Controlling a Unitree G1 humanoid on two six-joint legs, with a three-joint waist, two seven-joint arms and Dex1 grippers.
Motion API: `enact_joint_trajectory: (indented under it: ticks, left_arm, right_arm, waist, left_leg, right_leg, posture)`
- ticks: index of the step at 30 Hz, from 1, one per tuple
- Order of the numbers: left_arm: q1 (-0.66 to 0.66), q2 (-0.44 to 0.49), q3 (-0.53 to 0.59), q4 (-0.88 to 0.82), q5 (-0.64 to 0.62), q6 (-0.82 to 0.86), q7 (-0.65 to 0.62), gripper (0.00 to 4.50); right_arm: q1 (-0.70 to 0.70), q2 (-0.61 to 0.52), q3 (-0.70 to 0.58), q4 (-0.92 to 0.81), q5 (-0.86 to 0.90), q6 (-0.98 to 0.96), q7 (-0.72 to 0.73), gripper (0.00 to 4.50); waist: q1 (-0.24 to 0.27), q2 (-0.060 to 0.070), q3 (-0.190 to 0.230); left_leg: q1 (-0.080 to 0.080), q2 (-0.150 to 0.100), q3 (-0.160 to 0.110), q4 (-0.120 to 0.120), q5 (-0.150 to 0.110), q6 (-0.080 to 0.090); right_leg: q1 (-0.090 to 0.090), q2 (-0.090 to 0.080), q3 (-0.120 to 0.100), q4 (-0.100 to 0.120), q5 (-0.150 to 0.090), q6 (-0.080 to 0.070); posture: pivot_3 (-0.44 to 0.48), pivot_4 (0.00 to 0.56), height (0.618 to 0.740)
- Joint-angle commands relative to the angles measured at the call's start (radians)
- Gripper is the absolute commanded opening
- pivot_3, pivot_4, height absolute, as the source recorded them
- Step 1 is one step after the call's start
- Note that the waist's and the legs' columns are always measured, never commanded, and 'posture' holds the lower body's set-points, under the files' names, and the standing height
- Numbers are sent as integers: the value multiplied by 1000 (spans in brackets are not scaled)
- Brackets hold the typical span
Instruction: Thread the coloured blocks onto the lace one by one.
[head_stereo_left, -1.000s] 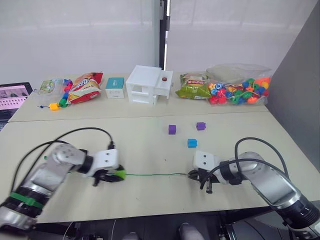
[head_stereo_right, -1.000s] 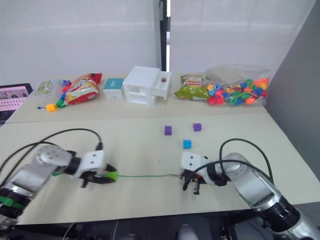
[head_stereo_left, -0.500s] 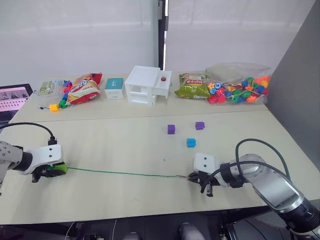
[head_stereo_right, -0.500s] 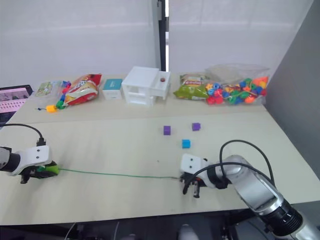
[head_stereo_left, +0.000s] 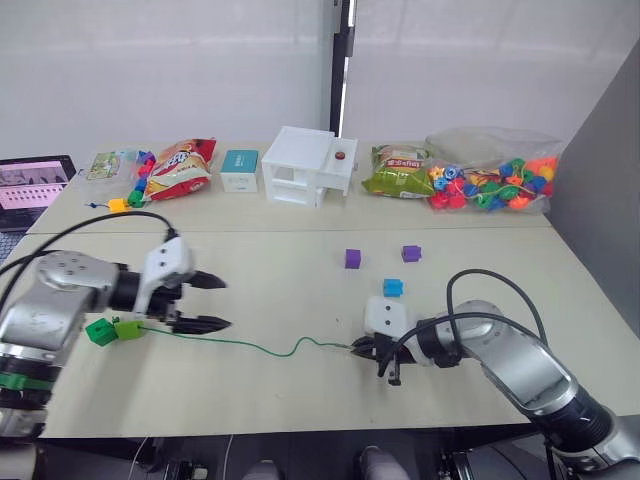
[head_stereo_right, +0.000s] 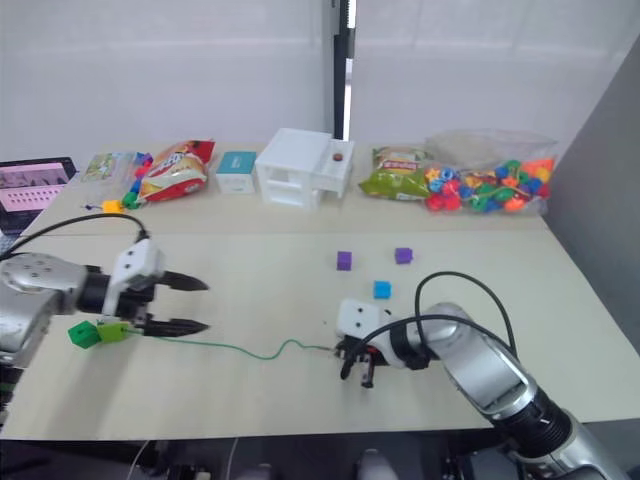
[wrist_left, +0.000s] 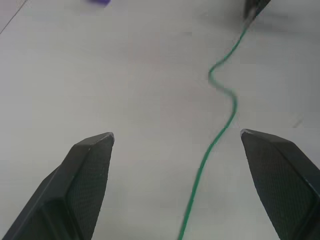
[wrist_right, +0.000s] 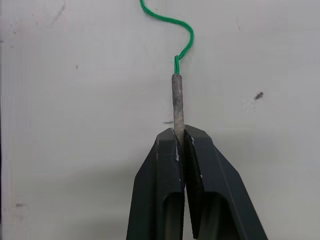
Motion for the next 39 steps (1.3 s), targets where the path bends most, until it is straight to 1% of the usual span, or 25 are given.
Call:
enact_joint_trajectory:
  ticks: [1, 3, 5, 8, 13, 16, 18, 20, 21, 26, 27, 33, 39]
  left_arm:
    - [2, -122, -94, -118, 14, 22, 101, 4257]
    - [2, -192, -169, -107, 87, -39, 134, 4257]
    - [4, -244, -224, -91, 118, -75, 144, 4257]
    - [6, -287, -254, -58, 146, -120, 153, 4257]
    - [5, -350, -298, 43, 194, -198, 162, 4257]
    - [-9, -373, -313, 76, 216, -222, 157, 3478]
    - [-13, -372, -326, 95, 238, -244, 147, 2836]
    - [-17, -376, -331, 114, 252, -260, 143, 2103]
    - [-21, -379, -330, 121, 254, -264, 142, 1825]
    - [-32, -388, -322, 136, 263, -268, 142, 96]
    - [-33, -390, -319, 137, 263, -268, 144, 14]
    - [-36, -408, -303, 115, 236, -233, 144, 14]
    - [-31, -404, -295, 105, 228, -218, 136, 14]
  right_arm:
    - [-41, 30, 23, -8, -2, 26, -22, 0]
    - [-50, 36, 34, -13, -1, 38, -26, 0]
    - [-54, 33, 41, -21, 1, 45, -26, 0]
    - [-57, 31, 47, -28, 5, 51, -27, 0]
    - [-63, 35, 54, -44, 12, 67, -34, 0]
    - [-64, 32, 50, -51, 17, 73, -36, 0]
    - [-64, 32, 49, -54, 18, 76, -37, 0]
    - [-65, 33, 49, -56, 20, 78, -38, 0]
    - [-65, 33, 49, -56, 20, 78, -38, 0]
    - [-65, 31, 49, -59, 21, 82, -37, 0]
    - [-65, 30, 49, -59, 21, 82, -37, 0]
    - [-60, 26, 53, -61, 21, 81, -38, 0]
    - [-52, 21, 61, -64, 21, 78, -36, 0]
  waist:
    - [0, 0, 0]
    - [0, 0, 0]
    - [-1, 0, 0]
    - [-1, 0, 0]
    - [1, 0, 0]
    - [2, 0, 0]
    - [2, 0, 0]
    - [2, 0, 0]
    - [2, 0, 0]
    - [2, 0, 0]
    - [2, 0, 0]
    - [2, 0, 0]
    - [2, 0, 0]
  left_leg:
    - [0, 0, 0, 1, 0, 0]
    - [0, 0, 0, 1, 0, 0]
    - [0, 0, 0, 1, 0, 0]
    - [0, 0, 0, 1, 0, 0]
    - [0, 0, 0, 1, 0, 0]
    - [0, 0, 0, 1, 0, 0]
    - [0, 0, 0, 1, 0, 0]
    - [0, 0, 0, 1, 0, 0]
    - [0, 0, 0, 1, 0, 0]
    - [0, 0, 0, 1, 0, 0]
    - [0, 0, 0, 1, 0, 0]
    - [0, 0, 0, 1, 0, 0]
    - [0, 0, 0, 1, 0, 0]
  right_leg:
    - [0, 0, 0, 1, 0, 0]
    - [0, 0, 0, 1, 0, -1]
    - [0, 0, 0, 0, 1, -2]
    - [0, 0, 0, 0, 1, -2]
    - [0, 0, 0, 0, 1, -2]
    - [0, 0, 0, 0, 1, -2]
    - [0, 0, 0, 0, 1, -2]
    - [0, 0, 0, 0, 1, -2]
    - [0, 0, 0, 0, 1, -2]
    - [0, 0, 0, 0, 1, -2]
    - [0, 0, 0, 0, 1, -2]
    - [0, 0, 0, 0, 1, -2]
    - [0, 0, 0, 0, 1, -2]
  posture:
    - [0, 150, 740]
    - [0, 150, 740]
    - [0, 150, 740]
    - [0, 150, 740]
    - [0, 150, 740]
    - [0, 150, 740]
    - [0, 150, 740]
    - [0, 150, 740]
    - [0, 150, 740]
    - [0, 150, 740]
    - [0, 150, 740]
    - [0, 150, 740]
    - [0, 150, 740]
